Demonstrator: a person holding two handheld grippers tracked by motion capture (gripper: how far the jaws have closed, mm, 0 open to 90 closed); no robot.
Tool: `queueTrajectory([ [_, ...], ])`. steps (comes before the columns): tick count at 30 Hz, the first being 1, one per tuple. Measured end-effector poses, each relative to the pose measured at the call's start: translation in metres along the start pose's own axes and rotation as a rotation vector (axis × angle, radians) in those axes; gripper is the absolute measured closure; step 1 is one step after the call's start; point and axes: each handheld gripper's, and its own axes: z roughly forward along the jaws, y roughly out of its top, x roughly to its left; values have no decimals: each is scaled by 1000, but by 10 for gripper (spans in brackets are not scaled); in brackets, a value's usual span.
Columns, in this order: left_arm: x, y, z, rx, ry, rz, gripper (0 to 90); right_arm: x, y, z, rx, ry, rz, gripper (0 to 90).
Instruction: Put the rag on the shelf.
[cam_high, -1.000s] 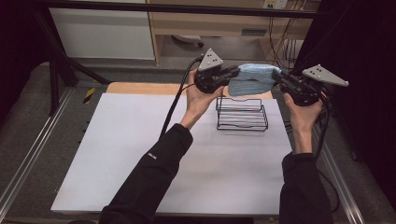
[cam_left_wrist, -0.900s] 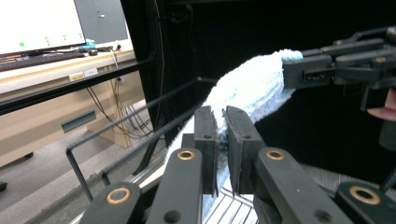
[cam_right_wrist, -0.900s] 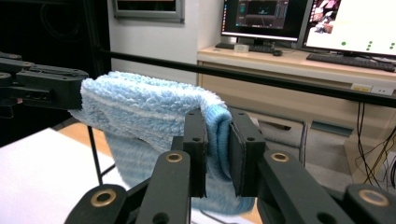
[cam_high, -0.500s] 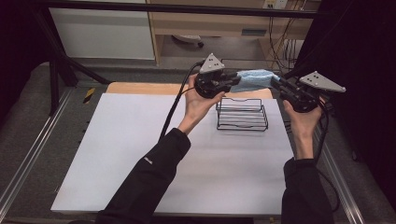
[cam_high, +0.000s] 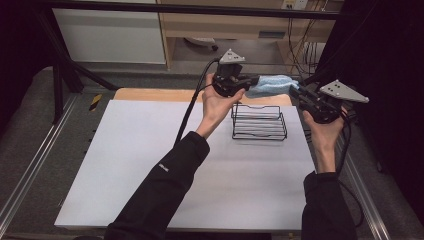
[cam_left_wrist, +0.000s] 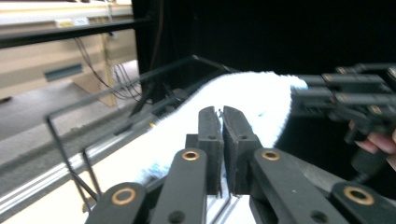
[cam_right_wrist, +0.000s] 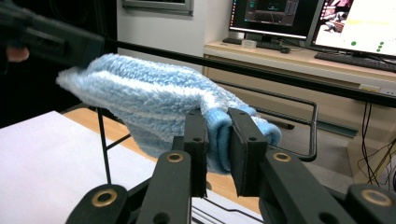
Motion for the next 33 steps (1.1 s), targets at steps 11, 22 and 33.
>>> queueTrajectory([
  [11,-2,-21,8,59,7,62,897,4,8,-9,-12,28,30,601],
  [22,-2,-31,15,96,28,111,898,12,19,-4,17,66,74,794],
  [33,5,-41,18,107,41,114,898,2,-15,10,131,55,121,900],
])
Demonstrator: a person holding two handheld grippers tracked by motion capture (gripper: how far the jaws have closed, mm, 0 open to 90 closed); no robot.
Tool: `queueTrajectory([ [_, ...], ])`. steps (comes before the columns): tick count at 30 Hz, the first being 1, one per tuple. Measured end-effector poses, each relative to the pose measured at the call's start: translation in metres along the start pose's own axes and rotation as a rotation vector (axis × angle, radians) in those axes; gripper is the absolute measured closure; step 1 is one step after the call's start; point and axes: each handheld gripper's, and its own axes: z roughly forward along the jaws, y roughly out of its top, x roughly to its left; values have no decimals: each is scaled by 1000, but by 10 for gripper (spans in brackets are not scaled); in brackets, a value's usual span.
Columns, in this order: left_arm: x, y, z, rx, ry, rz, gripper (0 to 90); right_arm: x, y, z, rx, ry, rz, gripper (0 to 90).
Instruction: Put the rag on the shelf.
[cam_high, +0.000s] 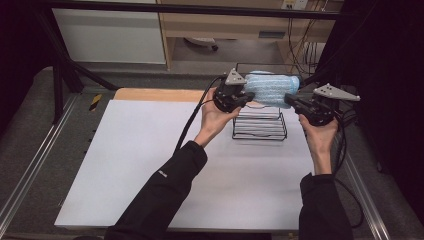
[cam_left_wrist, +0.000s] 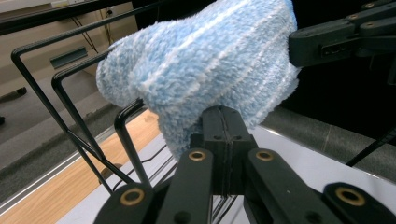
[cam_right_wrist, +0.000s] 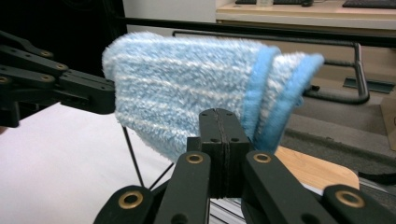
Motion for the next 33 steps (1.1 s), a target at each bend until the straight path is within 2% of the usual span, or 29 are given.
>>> queueTrajectory([
  [8,1,-2,7,4,25,5,898,-6,-15,10,-4,-34,3,900],
  [11,4,-2,9,-2,28,-13,898,-8,-18,14,-12,-44,1,889],
  [13,3,-2,8,-4,27,-5,897,-7,-17,15,-15,-45,-3,882],
  [17,0,-2,1,-26,14,-8,881,-5,-14,10,-27,-35,-13,863],
  [23,-5,3,-14,-53,2,-5,806,2,-6,1,-46,-17,-25,783],
  [33,-3,9,-33,-59,27,-24,683,15,14,-8,-77,-7,-48,650],
])
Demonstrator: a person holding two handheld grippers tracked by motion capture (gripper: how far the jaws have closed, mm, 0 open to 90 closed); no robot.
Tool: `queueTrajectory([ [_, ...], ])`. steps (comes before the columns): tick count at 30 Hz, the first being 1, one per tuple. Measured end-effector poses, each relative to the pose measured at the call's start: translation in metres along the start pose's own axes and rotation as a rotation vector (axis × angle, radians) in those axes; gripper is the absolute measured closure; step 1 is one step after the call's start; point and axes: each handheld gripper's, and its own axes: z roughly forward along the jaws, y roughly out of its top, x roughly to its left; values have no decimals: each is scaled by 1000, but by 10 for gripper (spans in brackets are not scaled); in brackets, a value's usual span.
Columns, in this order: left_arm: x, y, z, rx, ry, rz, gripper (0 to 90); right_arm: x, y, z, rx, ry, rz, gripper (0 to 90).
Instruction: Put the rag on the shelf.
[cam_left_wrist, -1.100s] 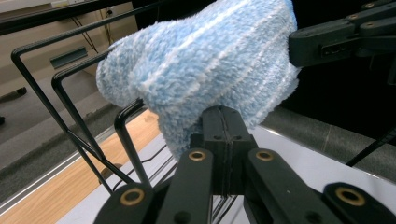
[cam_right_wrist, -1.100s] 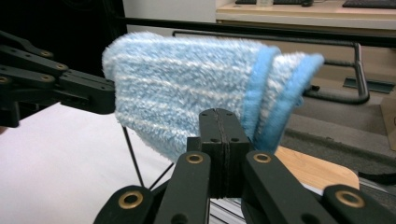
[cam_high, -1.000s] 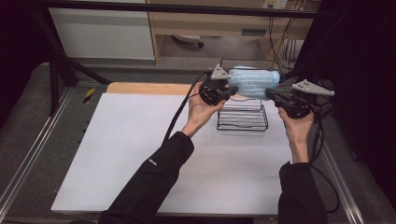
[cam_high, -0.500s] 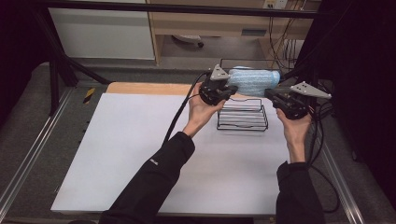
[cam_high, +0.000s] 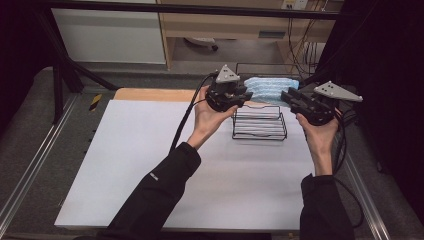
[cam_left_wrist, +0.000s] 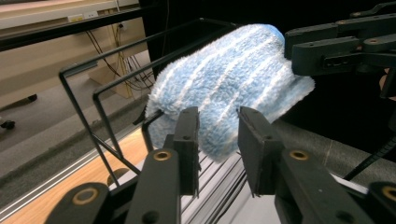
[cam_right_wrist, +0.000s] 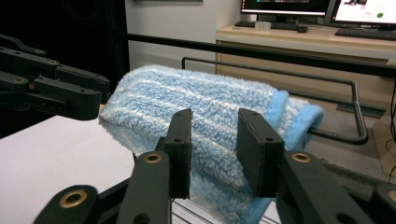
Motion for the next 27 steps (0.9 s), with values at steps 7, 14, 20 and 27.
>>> queueTrajectory([
  [7,5,3,-10,-22,21,-11,625,2,7,-3,-16,-4,-1,609],
  [14,7,5,-14,-27,26,-16,568,2,11,-5,-32,-11,-3,546],
  [20,10,4,-16,-15,34,-17,487,0,14,-10,-48,-17,8,456],
  [27,12,4,-18,-14,40,-29,406,-1,15,-12,-54,-16,20,361],
])
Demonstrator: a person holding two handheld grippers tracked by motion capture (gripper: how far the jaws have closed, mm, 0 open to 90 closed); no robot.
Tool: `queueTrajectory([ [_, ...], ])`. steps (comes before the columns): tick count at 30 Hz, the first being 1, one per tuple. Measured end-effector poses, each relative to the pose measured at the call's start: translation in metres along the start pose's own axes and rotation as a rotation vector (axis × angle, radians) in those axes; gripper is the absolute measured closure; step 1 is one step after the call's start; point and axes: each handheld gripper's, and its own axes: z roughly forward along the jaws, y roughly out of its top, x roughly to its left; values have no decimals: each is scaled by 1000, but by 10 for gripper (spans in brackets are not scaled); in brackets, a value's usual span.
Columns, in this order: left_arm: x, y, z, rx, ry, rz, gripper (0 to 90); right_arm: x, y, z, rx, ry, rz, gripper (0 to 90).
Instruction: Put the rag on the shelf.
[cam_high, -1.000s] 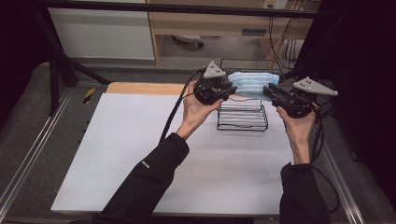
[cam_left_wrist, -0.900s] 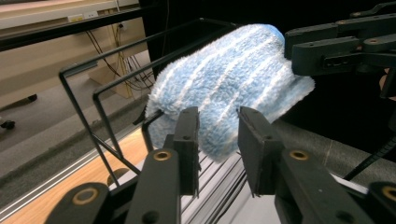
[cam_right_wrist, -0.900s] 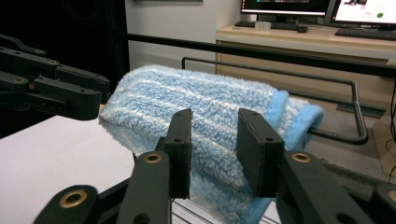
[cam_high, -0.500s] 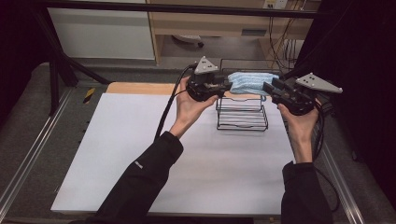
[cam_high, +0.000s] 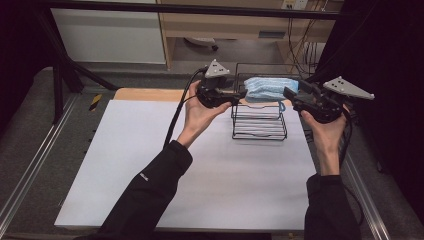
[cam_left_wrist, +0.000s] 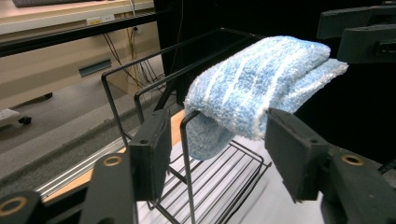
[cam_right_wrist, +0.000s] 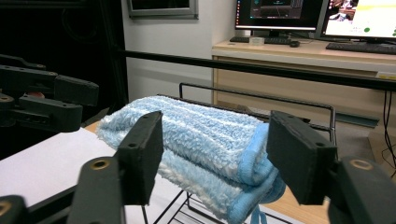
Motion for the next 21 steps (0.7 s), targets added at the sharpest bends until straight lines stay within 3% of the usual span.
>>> queueTrajectory([
  [6,-1,-4,-4,24,-6,16,328,2,-1,-3,0,10,4,215],
  [12,2,-17,-16,55,-5,19,242,4,-9,-8,29,35,-2,91],
  [21,10,-54,-40,103,27,16,115,15,-33,-13,89,62,-1,30],
])
